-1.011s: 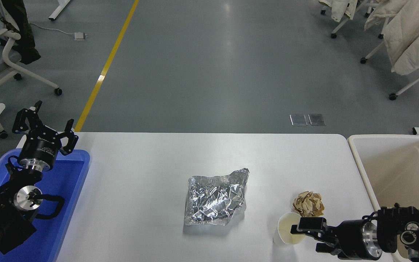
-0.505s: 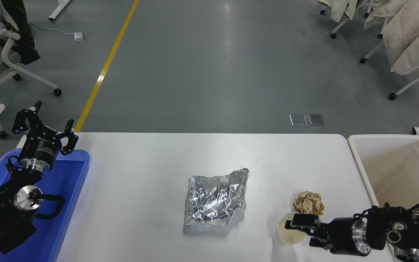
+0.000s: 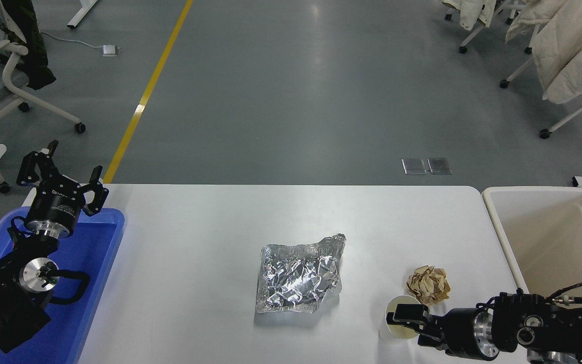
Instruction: Clean the table surface
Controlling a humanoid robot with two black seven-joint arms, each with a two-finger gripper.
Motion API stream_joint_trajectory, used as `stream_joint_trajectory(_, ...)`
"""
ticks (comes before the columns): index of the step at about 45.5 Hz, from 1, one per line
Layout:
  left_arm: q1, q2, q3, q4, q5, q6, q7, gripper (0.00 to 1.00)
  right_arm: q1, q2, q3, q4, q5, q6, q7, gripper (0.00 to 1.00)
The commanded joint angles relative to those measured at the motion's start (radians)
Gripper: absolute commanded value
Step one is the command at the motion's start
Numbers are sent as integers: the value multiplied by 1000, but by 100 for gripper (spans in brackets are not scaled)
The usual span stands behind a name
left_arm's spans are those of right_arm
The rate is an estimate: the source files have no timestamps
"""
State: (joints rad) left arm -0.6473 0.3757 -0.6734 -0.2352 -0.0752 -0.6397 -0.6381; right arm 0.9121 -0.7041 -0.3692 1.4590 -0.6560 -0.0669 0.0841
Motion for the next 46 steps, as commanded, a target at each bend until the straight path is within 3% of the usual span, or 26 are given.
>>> stream_joint_trajectory(1,0,0,0,0,0,0,0,100,-2,23,0,-12,-56,-2,-6,0)
stream_joint_trajectory(34,0,0,0,0,0,0,0,100,19,-64,-8,41,-13,15,-10,0)
stream_joint_trajectory(40,0,0,0,-1,0,-1,0,100,59,-133,-19,93,-19,21,-10,0)
stream_joint_trajectory(46,0,0,0,0,0,-1,0,100,109,-239,-17,126,-25,105,-9,0)
